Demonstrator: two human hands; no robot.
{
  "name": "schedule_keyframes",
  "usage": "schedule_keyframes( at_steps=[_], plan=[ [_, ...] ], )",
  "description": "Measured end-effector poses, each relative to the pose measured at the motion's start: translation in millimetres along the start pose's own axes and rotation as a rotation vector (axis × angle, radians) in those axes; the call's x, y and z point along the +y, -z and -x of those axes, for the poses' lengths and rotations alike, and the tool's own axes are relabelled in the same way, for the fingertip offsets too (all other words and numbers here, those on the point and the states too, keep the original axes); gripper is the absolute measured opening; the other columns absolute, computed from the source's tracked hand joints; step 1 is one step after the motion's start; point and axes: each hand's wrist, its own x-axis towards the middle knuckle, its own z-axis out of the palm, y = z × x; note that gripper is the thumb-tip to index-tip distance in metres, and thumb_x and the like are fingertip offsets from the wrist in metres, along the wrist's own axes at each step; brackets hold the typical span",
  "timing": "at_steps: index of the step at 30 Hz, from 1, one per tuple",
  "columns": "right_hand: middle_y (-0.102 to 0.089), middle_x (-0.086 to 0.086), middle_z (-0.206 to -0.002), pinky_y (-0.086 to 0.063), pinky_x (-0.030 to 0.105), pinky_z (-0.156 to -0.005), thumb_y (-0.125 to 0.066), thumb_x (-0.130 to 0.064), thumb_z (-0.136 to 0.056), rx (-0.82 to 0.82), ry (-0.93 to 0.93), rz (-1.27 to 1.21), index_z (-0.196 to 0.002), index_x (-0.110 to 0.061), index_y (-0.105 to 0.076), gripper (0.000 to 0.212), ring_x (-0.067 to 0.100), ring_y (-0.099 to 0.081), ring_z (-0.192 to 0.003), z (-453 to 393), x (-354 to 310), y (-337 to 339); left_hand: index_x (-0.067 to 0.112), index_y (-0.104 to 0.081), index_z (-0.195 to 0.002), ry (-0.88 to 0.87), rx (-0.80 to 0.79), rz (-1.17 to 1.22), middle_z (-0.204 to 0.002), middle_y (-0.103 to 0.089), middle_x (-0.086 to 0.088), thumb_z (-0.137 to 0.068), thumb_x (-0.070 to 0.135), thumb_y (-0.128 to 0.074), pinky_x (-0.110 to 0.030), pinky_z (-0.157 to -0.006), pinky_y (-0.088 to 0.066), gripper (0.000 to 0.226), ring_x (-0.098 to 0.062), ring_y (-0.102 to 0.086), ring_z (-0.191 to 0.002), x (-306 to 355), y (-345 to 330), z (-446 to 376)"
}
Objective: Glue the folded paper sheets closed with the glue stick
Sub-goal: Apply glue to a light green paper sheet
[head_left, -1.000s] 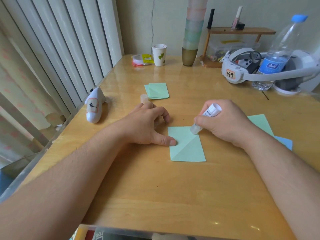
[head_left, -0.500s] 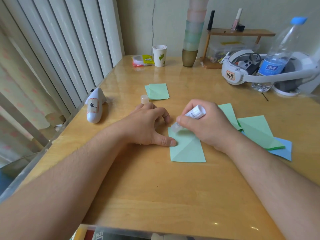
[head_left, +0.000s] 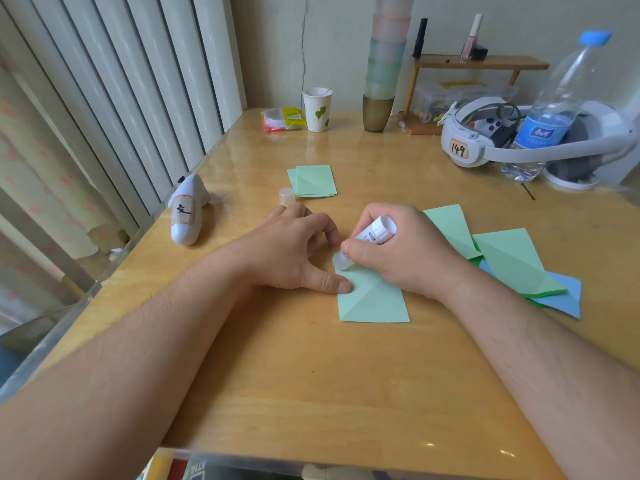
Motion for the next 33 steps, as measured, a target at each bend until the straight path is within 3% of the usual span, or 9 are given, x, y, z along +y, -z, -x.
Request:
schedule_keyframes(
  at_steps=[16,21,27,33],
  plan=[
    [-0.056,-0.011,-0.058,-0.037,0.030,-0.057,-0.078,-0.025,-0.076,0.025,-0.067,0.068,-0.075,-0.019,-0.062,0.017,0.009,-0.043,-0.055,3,23,37,0.053,-0.051,-0.118,-0.006,-0.011,-0.004,-0.115,-0.041,0.015,-0.060,0.082,-0.079,-0.030,-0.102,-0.036,0.070,-0.012,-0.034,-0.115,2,3,3],
    [-0.052,-0.004,-0.061,-0.034,0.031,-0.058,-0.076,-0.013,-0.078,0.071,-0.051,-0.148,-0.070,-0.013,-0.057,0.021,0.011,-0.042,-0.058,1,24,36,0.053,-0.051,-0.117,-0.008,-0.004,0.000,-0.115,-0.041,0.014,-0.061,0.081,-0.080,-0.028,-0.100,-0.034,0.070,-0.012,-0.035,-0.116,2,3,4],
    [-0.049,-0.009,-0.061,-0.036,0.025,-0.054,-0.069,-0.028,-0.070,0.116,0.028,-0.264,-0.067,-0.019,-0.057,0.016,0.008,-0.044,-0.060,1,12,21,0.053,-0.050,-0.117,-0.002,-0.012,-0.004,-0.113,-0.040,0.016,-0.059,0.083,-0.078,-0.029,-0.100,-0.035,0.071,-0.012,-0.034,-0.112,2,2,3],
    [-0.054,-0.007,-0.063,-0.040,0.037,-0.061,-0.072,-0.038,-0.074,0.095,0.061,-0.208,-0.075,-0.020,-0.060,0.022,0.013,-0.048,-0.064,0,8,7,0.056,-0.046,-0.113,0.013,-0.018,-0.020,-0.113,-0.039,0.017,-0.054,0.088,-0.069,-0.032,-0.104,-0.035,0.071,-0.014,-0.033,-0.115,4,1,4]
  ],
)
